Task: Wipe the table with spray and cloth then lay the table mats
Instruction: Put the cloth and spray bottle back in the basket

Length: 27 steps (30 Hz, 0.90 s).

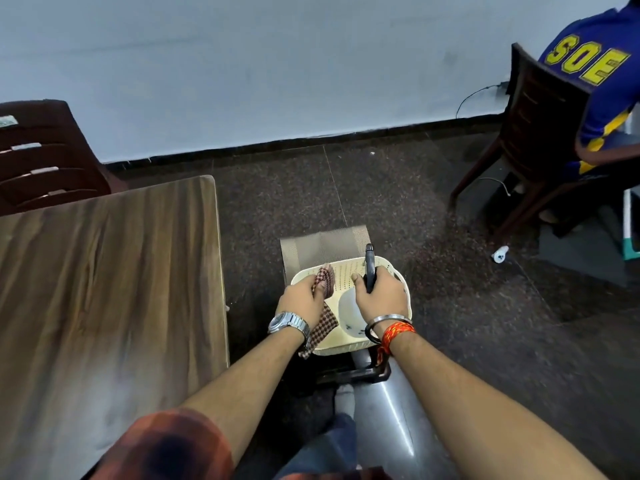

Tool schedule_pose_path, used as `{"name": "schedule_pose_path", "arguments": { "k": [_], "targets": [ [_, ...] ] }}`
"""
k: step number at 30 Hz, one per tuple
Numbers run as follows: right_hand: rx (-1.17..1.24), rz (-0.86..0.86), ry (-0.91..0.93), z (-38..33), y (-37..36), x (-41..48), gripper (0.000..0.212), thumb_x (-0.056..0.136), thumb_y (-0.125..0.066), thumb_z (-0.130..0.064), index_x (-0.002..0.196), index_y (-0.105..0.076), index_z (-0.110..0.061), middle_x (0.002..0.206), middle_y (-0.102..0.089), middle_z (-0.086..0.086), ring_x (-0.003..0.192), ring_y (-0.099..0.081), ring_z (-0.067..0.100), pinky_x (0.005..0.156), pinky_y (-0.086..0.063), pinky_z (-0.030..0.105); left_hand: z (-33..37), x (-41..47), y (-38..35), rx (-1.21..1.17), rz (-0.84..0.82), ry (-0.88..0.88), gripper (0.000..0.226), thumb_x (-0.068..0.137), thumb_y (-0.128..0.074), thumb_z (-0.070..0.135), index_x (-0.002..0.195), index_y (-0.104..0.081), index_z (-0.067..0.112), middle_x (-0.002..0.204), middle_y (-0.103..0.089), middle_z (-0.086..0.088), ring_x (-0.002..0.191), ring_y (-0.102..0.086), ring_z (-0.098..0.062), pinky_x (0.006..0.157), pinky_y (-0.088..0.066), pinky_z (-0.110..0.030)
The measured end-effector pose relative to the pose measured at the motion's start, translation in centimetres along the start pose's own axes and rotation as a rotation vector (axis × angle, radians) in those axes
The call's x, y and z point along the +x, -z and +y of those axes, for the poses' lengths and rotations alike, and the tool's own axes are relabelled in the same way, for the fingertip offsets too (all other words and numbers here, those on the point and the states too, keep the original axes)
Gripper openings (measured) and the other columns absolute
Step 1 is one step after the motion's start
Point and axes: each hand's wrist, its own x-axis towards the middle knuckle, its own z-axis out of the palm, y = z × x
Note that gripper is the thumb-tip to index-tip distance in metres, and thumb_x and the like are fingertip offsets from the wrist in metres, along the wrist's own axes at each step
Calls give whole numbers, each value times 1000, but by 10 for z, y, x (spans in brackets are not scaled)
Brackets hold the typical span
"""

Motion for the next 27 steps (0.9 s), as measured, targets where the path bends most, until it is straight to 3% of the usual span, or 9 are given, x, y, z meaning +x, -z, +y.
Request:
{"name": "schedule_pose_path", "arguments": {
  "k": [4,12,17,20,24,27],
  "targets": [
    [-56,-110,-27,25,-11,29,22,92,-62,-28,93,-55,-6,94,-67,16,89,-63,36,66,-39,31,2,32,-28,39,-58,56,25,99,-45,33,101,-62,14,99,-68,-12,94,-62,-34,70,-41,-30],
    [-128,-343,-189,55,-42,89,25,94,-59,-22,108,-51,-2,113,-61,19,102,-59,36,71,-36,29,-17,85,-81,189,-238,192,31,94,-43,15,123,-53,9,105,-66,-18,97,-64,-38,79,-52,-39],
    [-166,-458,-282,63,-58,109,32,93,-59,-20,116,-49,0,118,-60,20,107,-58,37,81,-44,33,-23,93,-96,172,-412,188,39,92,-50,36,125,-52,15,106,-67,-12,95,-65,-32,80,-55,-36],
    [-204,-461,-286,59,-58,120,42,87,-64,-30,116,-50,-3,118,-60,18,106,-60,36,88,-49,37,-27,97,-99,180,-458,198,41,91,-53,40,121,-54,13,106,-68,-11,96,-65,-30,79,-54,-34],
    [-300,-340,-144,52,-45,134,61,80,-62,-49,122,-45,-8,124,-51,13,109,-56,37,88,-49,42,-20,104,-99,139,-397,212,46,92,-51,41,131,-50,17,107,-69,-10,97,-66,-30,80,-54,-34],
    [-318,-288,-42,52,-38,148,54,81,-59,-47,122,-47,-12,124,-47,9,112,-49,34,85,-50,44,-9,111,-98,110,-348,196,51,93,-49,41,139,-44,20,118,-66,-10,105,-64,-30,86,-53,-34]
  ]
}}
